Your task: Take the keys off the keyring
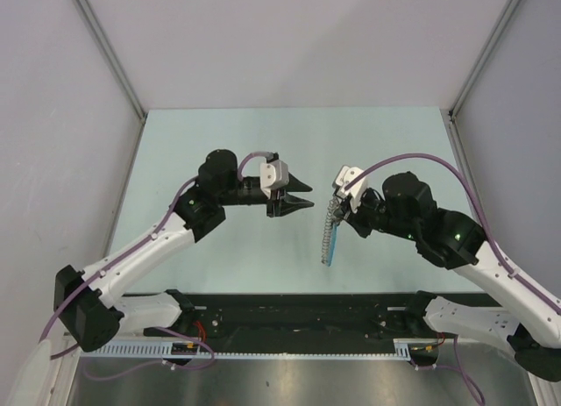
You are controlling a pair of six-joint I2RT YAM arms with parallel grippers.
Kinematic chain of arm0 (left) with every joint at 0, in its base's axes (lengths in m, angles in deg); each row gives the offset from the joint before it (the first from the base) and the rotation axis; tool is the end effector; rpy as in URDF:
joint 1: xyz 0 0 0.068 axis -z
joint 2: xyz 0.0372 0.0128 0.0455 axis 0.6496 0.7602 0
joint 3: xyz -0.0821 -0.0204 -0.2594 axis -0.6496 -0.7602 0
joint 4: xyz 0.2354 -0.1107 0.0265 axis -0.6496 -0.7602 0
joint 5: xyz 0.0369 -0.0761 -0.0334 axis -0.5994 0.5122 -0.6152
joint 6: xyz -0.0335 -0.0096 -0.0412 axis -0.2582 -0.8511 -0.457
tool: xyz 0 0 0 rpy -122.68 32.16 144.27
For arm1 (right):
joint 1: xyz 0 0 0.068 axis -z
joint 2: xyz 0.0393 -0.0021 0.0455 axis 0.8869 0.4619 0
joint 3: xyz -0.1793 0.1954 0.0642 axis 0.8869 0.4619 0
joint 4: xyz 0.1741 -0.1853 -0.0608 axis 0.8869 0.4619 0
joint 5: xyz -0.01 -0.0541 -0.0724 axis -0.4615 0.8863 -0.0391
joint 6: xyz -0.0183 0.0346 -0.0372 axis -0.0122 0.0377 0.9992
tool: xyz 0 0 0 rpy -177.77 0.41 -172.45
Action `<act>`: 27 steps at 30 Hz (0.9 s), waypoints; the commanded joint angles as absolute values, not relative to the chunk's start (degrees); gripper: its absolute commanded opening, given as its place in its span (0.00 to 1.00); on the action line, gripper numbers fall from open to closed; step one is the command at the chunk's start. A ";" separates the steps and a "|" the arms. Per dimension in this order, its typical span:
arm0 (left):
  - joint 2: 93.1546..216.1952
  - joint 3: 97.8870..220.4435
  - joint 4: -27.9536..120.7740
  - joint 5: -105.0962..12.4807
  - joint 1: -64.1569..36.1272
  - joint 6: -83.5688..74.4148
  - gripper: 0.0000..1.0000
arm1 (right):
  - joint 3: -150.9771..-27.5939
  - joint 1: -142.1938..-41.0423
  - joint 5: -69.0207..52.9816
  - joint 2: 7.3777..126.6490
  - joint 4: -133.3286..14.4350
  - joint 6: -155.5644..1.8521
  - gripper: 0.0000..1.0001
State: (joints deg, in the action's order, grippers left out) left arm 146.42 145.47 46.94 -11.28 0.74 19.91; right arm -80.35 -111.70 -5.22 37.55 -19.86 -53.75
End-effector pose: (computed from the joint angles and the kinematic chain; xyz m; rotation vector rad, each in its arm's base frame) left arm 0.1854 -0.1952 0.3687 1.2723 1.1977 -0.9956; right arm 0.1128 0.1354 0.3957 -1.1472 1.6823 0.4493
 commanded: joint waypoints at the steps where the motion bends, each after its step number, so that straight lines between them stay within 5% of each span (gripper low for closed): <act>1: 147.38 144.13 55.10 -4.92 1.41 13.69 0.41 | -84.14 -113.47 -5.13 37.96 -20.67 -51.67 0.00; 27: 154.06 145.62 58.19 -4.12 5.72 10.87 0.40 | -83.61 -115.05 -5.74 36.03 -22.60 -50.09 0.00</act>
